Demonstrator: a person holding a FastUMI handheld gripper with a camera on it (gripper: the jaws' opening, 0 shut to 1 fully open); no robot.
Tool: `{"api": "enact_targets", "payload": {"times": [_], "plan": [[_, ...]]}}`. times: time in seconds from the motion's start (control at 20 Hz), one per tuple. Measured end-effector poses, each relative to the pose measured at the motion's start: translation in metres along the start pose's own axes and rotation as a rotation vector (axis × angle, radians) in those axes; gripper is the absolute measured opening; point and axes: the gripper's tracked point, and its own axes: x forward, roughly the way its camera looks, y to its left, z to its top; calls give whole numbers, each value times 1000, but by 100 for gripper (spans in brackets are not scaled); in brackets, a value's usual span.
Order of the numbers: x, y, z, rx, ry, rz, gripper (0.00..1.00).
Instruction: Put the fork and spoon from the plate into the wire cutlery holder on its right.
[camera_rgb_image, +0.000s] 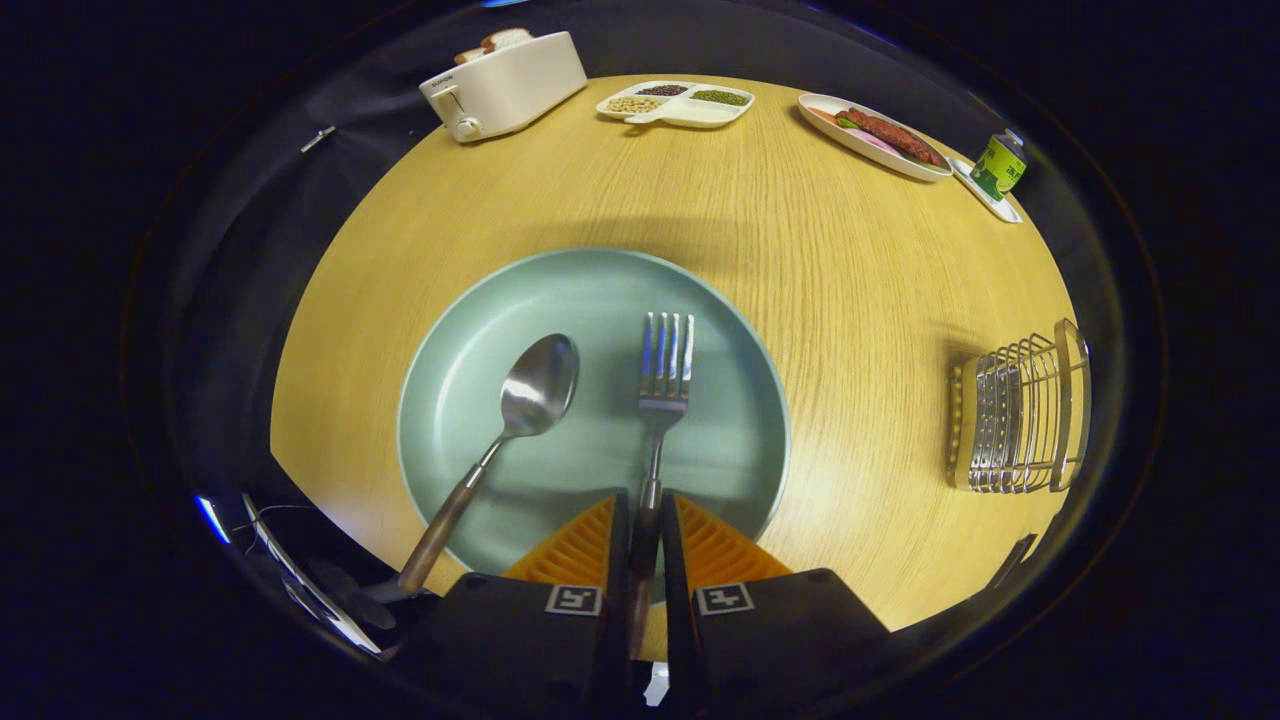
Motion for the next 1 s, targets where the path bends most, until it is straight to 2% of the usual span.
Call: {"api": "enact_targets", "payload": {"times": [0.05, 0.2, 0.45, 0.65, 1.0], "plan": [[5, 0, 1, -14, -3, 17, 12], [5, -2, -1, -20, 13, 56, 8], [-15, -13, 9, 40, -11, 87, 8], [-56, -16, 13, 33, -36, 145, 7], [-128, -69, 7, -15, -10, 195, 7]]}}
